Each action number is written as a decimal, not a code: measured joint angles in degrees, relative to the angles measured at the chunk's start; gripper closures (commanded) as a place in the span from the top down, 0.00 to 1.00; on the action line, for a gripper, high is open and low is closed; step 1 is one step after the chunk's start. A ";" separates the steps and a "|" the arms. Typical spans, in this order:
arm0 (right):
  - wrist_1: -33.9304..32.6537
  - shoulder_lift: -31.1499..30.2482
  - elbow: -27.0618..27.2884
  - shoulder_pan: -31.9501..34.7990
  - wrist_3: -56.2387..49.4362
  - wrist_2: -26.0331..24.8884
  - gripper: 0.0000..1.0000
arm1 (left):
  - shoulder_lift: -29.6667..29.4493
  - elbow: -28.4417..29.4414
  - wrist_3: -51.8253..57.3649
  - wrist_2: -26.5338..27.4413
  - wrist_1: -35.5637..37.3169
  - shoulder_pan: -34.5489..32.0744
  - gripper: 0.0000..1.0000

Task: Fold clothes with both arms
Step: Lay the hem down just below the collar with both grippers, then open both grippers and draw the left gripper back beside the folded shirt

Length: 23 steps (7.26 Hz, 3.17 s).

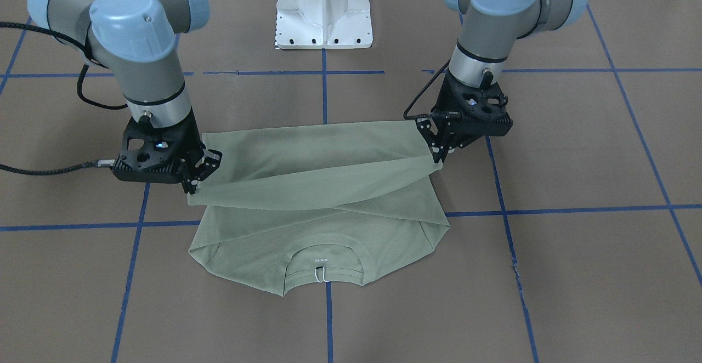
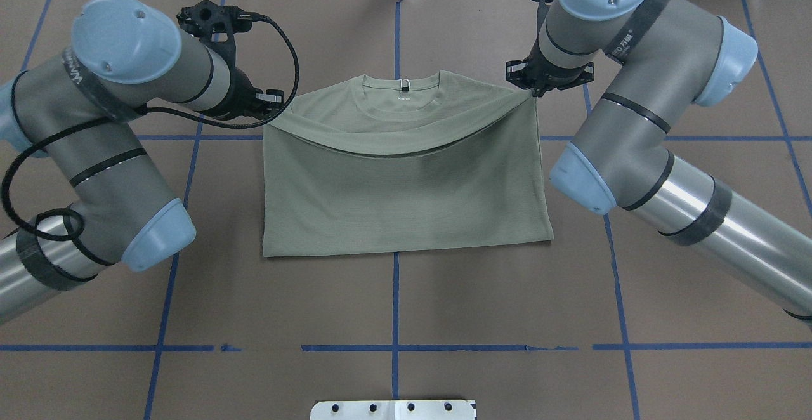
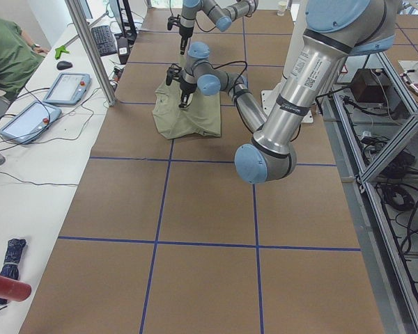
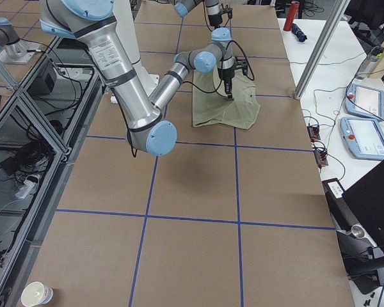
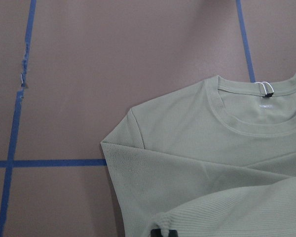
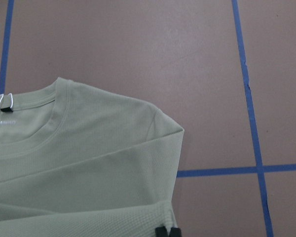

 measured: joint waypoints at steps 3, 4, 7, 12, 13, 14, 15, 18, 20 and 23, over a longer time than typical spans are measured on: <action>11.20 2.41 -14.02 1.43 -1.19 -0.20 0.00 | -3.60 14.47 3.08 0.19 -9.64 -1.54 0.00; 12.24 3.47 -16.78 1.49 -1.39 -0.30 0.00 | -4.77 17.62 4.42 0.20 -10.53 -2.01 0.00; 13.00 5.20 -20.56 1.44 -2.23 -0.66 0.00 | -7.90 25.86 7.31 0.21 -13.37 -3.54 0.00; 14.25 5.41 -22.11 1.34 -3.25 -1.18 1.00 | -7.30 27.60 7.99 -0.19 -18.41 -3.78 1.00; 14.82 5.43 -22.15 1.58 -4.95 -1.04 1.00 | -6.46 26.39 7.99 -0.88 -19.54 -3.78 1.00; 15.07 5.40 -22.19 2.19 -6.91 -0.19 1.00 | -5.30 24.40 7.98 -2.74 -19.97 -3.78 1.00; 15.17 5.33 -22.21 3.32 -9.31 1.89 1.00 | -3.42 21.31 7.75 -4.90 -20.07 -3.63 1.00; 15.31 5.21 -22.22 5.97 -13.42 6.79 1.00 | 6.93 8.06 0.33 -6.18 -21.42 0.13 0.95; 15.44 5.24 -22.22 6.26 -13.61 7.31 1.00 | 13.04 2.72 -9.68 -3.23 -25.45 6.37 0.65; 15.48 5.29 -22.22 6.37 -13.57 7.42 1.00 | 15.52 2.76 -22.81 3.25 -30.81 13.01 0.60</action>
